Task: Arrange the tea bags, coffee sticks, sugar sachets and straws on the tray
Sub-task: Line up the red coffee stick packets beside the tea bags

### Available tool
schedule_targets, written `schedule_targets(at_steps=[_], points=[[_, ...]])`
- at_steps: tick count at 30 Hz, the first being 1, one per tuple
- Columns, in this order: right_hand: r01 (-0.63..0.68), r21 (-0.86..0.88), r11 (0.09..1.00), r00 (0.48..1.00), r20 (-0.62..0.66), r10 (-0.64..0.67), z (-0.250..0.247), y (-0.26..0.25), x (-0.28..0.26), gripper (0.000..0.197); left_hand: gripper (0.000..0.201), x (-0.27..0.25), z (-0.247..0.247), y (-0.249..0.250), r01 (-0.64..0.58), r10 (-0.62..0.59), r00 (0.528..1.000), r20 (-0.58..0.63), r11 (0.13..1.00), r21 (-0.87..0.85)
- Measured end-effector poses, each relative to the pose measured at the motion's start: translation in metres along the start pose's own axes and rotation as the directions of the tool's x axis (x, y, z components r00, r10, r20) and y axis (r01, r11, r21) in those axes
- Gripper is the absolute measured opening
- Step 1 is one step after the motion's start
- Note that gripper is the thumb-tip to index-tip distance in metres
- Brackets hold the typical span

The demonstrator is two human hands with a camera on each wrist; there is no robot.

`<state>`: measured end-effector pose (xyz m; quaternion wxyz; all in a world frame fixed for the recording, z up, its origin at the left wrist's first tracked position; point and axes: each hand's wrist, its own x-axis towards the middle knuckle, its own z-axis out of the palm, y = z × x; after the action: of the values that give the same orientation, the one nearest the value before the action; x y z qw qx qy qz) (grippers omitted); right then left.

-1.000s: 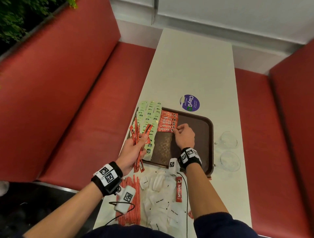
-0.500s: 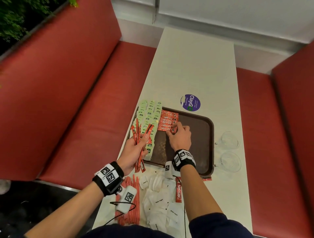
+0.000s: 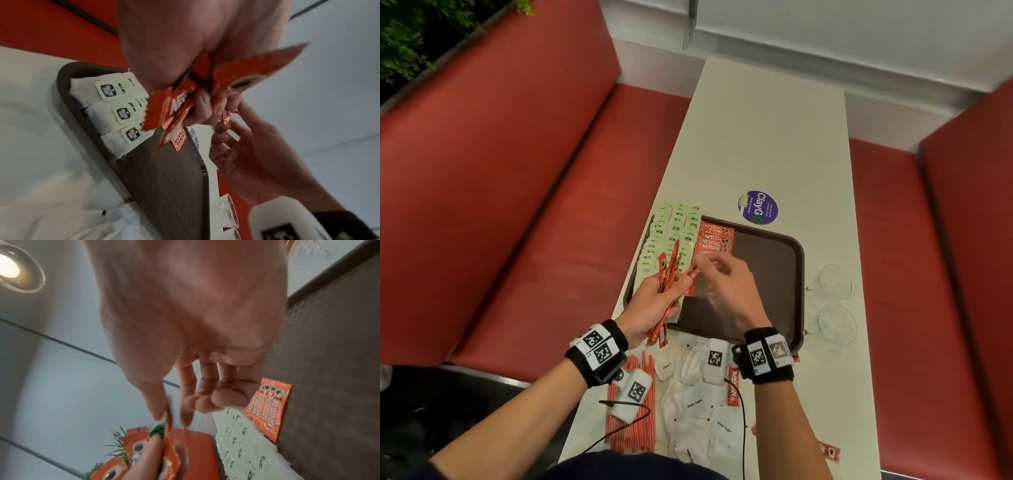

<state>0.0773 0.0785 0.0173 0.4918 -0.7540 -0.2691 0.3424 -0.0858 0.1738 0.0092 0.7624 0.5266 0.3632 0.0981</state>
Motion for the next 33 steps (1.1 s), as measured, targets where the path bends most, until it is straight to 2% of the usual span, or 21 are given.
schedule_targets(at_steps=[1, 4, 6, 9, 11, 14, 24, 27, 30, 33], points=[[0.018, 0.02, 1.0, 1.0, 0.005, -0.018, -0.002, -0.001, -0.005, 0.029, 0.022, 0.0, 0.003, 0.001, -0.008, 0.008, 1.0, 0.019, 1.0, 0.027], [0.001, 0.238, 0.971, 0.999, -0.037, 0.008, -0.019, -0.005, -0.017, 0.022, 0.032, -0.003, 0.007, 0.003, -0.014, 0.01, 0.999, 0.043, 0.996, 0.083], [0.015, 0.328, 0.945, 0.999, -0.051, 0.002, -0.034, -0.01, -0.026, 0.027, 0.034, -0.004, 0.004, 0.002, 0.008, -0.011, 0.999, 0.042, 0.998, 0.064], [0.051, 0.409, 0.911, 0.998, 0.007, -0.058, -0.05, -0.017, -0.038, 0.03, 0.034, -0.006, 0.0, 0.001, 0.038, -0.037, 0.998, 0.052, 0.999, -0.01], [0.084, 0.372, 0.924, 0.994, 0.029, -0.102, -0.054, -0.021, -0.045, 0.025, 0.036, -0.006, 0.0, 0.004, 0.051, -0.048, 0.996, 0.072, 0.998, -0.041], [0.147, 0.215, 0.965, 0.984, 0.068, -0.165, -0.054, -0.016, -0.049, 0.014, 0.043, -0.007, 0.003, 0.012, 0.043, -0.035, 0.991, 0.131, 0.997, -0.058], [0.142, -0.07, 0.987, 0.987, 0.091, -0.136, -0.048, 0.004, -0.053, 0.017, 0.034, -0.006, 0.008, 0.02, -0.04, 0.039, 0.993, 0.108, 0.999, 0.011], [0.11, -0.093, 0.989, 0.988, 0.115, -0.099, -0.043, 0.004, -0.054, 0.027, 0.024, -0.001, 0.007, 0.015, -0.124, 0.12, 0.992, 0.046, 0.987, 0.103], [0.065, -0.099, 0.993, 0.994, 0.092, -0.055, -0.036, 0.001, -0.054, 0.037, 0.018, 0.001, 0.008, 0.012, -0.144, 0.14, 0.99, 0.033, 0.973, 0.18], [0.109, -0.143, 0.984, 0.992, 0.083, -0.098, -0.027, -0.006, -0.051, 0.025, 0.02, 0.0, 0.014, 0.012, -0.154, 0.14, 0.987, 0.08, 0.963, 0.219]])
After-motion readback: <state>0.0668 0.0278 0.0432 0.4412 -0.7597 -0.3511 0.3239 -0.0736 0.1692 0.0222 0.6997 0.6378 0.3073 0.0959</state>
